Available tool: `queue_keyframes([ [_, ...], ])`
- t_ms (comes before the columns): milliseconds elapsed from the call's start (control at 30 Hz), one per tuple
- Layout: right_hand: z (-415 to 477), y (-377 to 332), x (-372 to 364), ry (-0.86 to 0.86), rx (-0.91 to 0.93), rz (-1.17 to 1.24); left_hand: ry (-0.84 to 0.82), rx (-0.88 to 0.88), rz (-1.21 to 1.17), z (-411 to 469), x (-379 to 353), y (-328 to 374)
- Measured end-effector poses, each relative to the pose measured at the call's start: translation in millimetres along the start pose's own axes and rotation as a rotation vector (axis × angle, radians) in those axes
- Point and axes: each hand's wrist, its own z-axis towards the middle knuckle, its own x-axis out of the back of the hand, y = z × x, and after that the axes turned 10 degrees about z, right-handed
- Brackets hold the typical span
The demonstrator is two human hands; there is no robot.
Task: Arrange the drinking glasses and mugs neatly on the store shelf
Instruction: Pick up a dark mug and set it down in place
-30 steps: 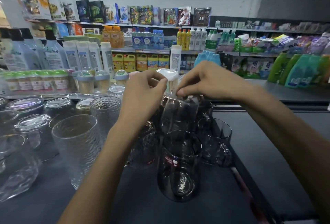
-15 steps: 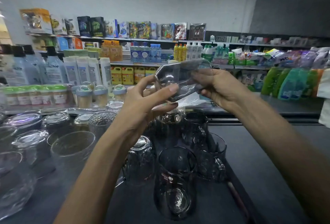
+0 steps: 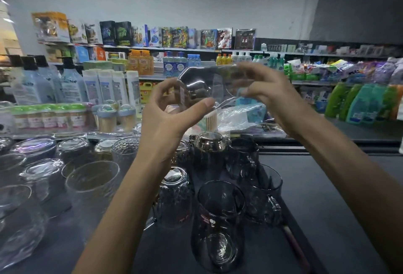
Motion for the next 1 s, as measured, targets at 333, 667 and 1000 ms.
queue_keyframes([
  [333,-17.6,-12.6,-35.2,-0.116,0.18,-0.544,0.039,-0.138,0.335,-3.4,-3.8,2.0],
  [667,-12.5,-9.1,-21.3,-0.267,-0.162,-0.395,-0.233,0.017,0.457,-1.6,-0.7,0.0],
  [1000,-10.3,4.7,-25.4,-0.476,-0.266,-0.585,-0.388,0.163,0.642,0.2,6.2,-2.1],
])
